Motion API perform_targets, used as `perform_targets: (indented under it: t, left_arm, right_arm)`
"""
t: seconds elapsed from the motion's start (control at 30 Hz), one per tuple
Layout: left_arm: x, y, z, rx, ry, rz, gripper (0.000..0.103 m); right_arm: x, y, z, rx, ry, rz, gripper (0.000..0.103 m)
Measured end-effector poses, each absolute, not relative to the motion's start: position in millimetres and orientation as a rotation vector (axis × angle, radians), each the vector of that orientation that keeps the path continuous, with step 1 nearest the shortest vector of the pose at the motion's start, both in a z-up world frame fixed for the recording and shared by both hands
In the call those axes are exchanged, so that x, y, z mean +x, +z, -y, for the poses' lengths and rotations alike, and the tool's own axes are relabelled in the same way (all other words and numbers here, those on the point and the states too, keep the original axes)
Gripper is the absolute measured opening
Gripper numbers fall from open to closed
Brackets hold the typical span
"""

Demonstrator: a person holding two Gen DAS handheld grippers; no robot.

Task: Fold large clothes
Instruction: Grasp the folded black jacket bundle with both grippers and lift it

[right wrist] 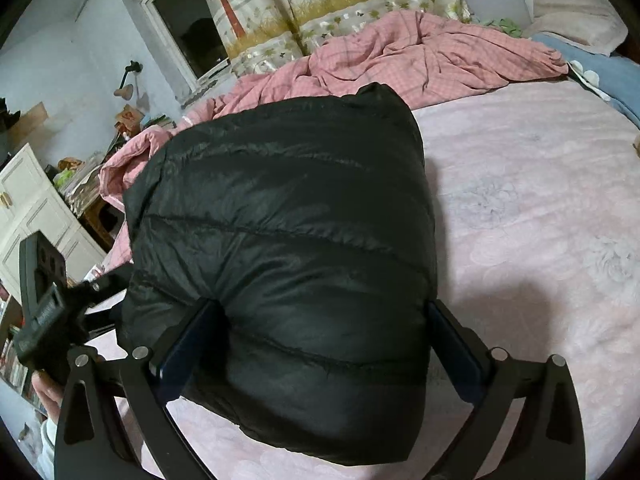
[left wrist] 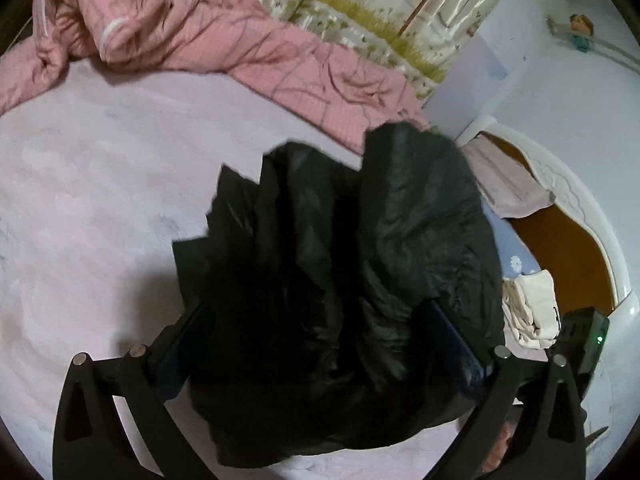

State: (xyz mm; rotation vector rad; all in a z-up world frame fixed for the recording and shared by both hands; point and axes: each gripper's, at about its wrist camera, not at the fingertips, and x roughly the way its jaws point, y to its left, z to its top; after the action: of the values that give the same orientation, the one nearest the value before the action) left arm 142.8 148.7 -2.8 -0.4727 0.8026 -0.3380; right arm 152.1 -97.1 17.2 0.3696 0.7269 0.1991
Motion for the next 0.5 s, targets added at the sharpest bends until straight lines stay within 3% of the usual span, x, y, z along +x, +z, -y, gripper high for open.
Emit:
perform_targets:
  t: [0.17, 0.43, 0.47, 0.5]
  left_arm:
    - [152.7, -31.7, -143.5, -0.502, -0.338, -0.933, 0.103]
    - [154.1, -31.0, -134.5, -0.450, -0.345, -0.950, 0.103]
    - [152.5, -30.5, -135.0, -0.449, -0.353, -0.936, 0.098]
    - [150.4, -28.5, -133.8, -0.454, -0.377, -0.918, 0.084]
  right_arm:
    - [150.5, 18.6, 101.2, 0.369, 0.193, -0.729, 0.103]
    - [157.8, 3.8, 122.4, 0.534, 0.163, -0.755, 0.103]
    - [161.5, -3.4, 123.4, 0.577, 0.213, -0.785, 0.103]
    - [168.3, -14.9, 123.2, 0.649, 0.303, -0.843, 0.103]
